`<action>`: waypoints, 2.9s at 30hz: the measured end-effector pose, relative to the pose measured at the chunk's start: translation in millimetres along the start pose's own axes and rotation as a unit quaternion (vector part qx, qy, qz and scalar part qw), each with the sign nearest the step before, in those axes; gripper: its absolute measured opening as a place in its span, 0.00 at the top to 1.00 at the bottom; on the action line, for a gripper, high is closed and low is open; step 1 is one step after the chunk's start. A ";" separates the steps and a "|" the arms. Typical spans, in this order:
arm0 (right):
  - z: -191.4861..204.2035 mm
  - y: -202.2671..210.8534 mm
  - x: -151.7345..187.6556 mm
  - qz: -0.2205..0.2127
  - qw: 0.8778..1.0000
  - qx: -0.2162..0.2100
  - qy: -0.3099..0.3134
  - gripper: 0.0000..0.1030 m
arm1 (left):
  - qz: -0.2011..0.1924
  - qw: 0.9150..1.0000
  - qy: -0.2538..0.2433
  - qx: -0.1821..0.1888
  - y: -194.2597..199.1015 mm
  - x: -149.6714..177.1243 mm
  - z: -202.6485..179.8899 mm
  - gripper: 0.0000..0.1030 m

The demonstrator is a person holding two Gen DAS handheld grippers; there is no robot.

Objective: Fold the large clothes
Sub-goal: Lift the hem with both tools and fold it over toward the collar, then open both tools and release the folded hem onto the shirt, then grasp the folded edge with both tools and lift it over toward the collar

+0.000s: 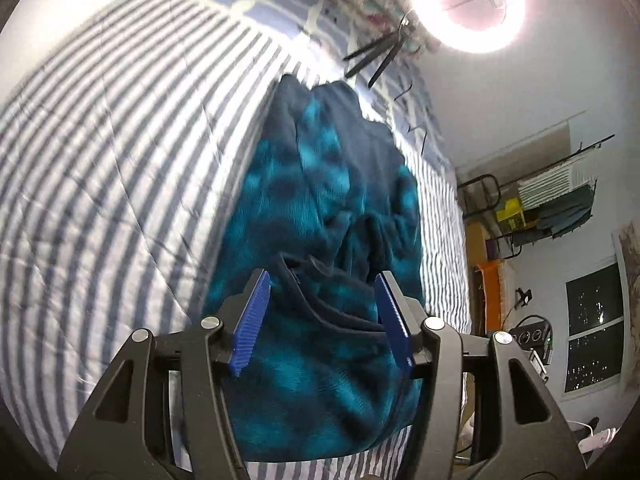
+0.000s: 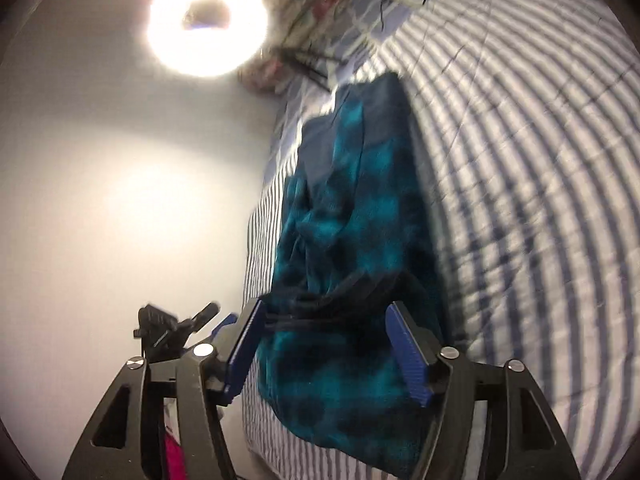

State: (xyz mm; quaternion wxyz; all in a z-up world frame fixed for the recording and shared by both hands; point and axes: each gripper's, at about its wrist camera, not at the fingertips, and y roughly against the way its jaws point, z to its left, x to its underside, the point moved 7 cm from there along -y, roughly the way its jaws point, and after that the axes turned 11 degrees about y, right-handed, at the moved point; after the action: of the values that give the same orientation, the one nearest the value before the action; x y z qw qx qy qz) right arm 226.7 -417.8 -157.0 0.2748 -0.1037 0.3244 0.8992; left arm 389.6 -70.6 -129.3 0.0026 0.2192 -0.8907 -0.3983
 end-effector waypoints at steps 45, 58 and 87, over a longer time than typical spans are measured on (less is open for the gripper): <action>33.0 -126.3 48.3 0.119 0.920 0.203 0.314 0.71 | 0.037 0.961 -0.246 -0.122 -100.1 96.4 -4.2 0.72; 17.1 -45.1 -50.4 0.033 0.959 0.159 0.231 0.55 | -0.016 0.982 -0.185 -0.033 -40.8 -25.0 -40.3 0.52; -95.3 -186.5 -200.6 0.012 0.982 0.143 0.121 0.57 | 0.026 0.996 -0.075 -0.030 -213.5 -186.3 -7.1 0.44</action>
State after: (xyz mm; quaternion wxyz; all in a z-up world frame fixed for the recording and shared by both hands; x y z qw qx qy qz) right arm 498.2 -445.4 -255.2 0.2344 -0.1672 0.4820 0.8275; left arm 642.1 -127.7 -244.5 -0.0476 0.1650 -0.8816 -0.4397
